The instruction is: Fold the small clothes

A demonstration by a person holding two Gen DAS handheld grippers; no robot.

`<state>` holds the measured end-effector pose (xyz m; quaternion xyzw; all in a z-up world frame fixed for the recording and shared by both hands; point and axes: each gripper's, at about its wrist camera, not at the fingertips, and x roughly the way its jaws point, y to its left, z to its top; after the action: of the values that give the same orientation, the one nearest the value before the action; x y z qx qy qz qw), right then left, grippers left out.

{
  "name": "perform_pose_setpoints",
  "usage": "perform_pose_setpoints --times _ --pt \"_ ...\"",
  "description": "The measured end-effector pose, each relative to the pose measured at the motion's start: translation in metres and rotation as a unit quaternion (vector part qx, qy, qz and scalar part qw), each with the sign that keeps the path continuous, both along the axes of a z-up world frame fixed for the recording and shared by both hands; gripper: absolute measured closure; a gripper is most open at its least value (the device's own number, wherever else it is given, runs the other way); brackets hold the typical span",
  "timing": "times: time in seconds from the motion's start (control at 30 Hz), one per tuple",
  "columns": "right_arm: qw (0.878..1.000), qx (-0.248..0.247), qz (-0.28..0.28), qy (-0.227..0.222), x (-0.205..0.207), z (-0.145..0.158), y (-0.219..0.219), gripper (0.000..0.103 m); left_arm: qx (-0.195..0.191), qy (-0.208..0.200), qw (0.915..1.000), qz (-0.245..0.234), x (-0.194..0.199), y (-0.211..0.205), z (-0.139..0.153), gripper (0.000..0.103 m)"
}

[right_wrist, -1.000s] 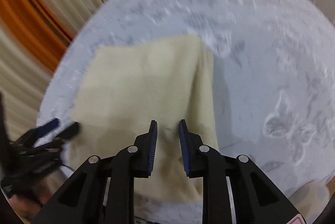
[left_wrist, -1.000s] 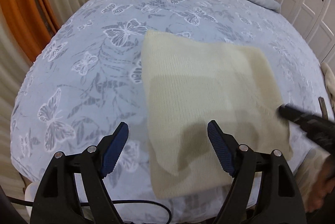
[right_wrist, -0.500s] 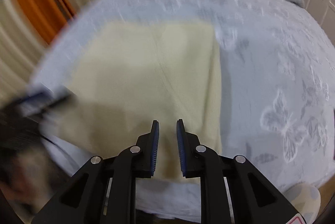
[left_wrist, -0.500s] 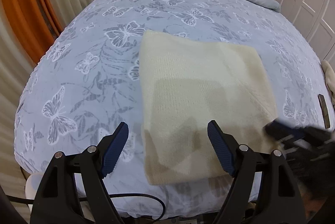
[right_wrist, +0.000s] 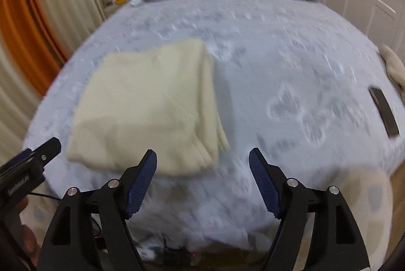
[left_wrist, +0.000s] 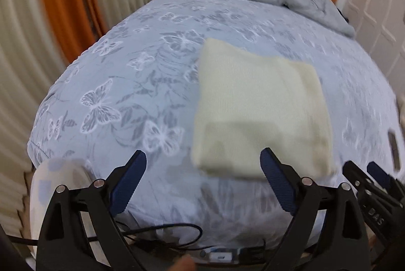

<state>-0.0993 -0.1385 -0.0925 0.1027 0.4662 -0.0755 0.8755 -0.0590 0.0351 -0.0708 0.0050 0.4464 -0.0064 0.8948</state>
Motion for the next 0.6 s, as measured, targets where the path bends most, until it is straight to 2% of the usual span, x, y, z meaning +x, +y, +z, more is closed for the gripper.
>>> perform_pose_setpoints --times 0.1,0.23,0.47,0.6 --pt "1.000 0.006 0.005 0.020 -0.001 -0.010 0.002 0.030 0.012 -0.011 0.9997 -0.020 -0.013 -0.013 -0.012 0.014" --pt "1.000 -0.005 0.012 -0.009 -0.003 -0.004 0.009 0.030 0.025 -0.011 0.9989 -0.039 -0.018 -0.026 -0.025 0.014" --pt "0.999 -0.024 0.035 -0.032 0.017 0.003 0.022 0.030 0.027 -0.028 0.9991 -0.019 -0.005 -0.024 -0.022 0.014" --pt "0.998 -0.033 0.041 -0.035 0.031 0.003 0.029 0.030 0.029 -0.022 0.9993 -0.008 0.011 -0.019 -0.024 0.014"
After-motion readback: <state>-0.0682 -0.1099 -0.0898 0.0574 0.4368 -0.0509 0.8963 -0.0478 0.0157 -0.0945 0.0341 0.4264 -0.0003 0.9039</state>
